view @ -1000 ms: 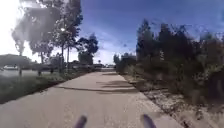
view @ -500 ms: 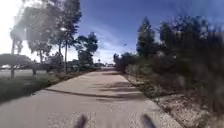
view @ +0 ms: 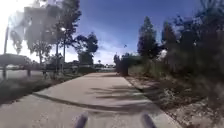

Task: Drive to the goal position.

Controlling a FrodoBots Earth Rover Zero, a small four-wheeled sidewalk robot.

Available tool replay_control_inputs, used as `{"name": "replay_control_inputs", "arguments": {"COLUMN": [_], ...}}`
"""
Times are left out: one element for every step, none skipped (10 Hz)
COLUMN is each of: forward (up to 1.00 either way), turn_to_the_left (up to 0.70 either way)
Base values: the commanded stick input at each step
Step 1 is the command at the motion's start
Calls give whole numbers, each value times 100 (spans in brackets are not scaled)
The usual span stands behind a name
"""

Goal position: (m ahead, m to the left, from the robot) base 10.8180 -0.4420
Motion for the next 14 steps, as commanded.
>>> {"name": "replay_control_inputs", "arguments": {"forward": [100, 100, 100, 100, 100, 100, 100, 100, 100, 100, 100, 100, 100, 100], "turn_to_the_left": [0, 0, 0, 0, 0, 0, 8, 24, 39, 22, 4, 0, 0, 0]}}
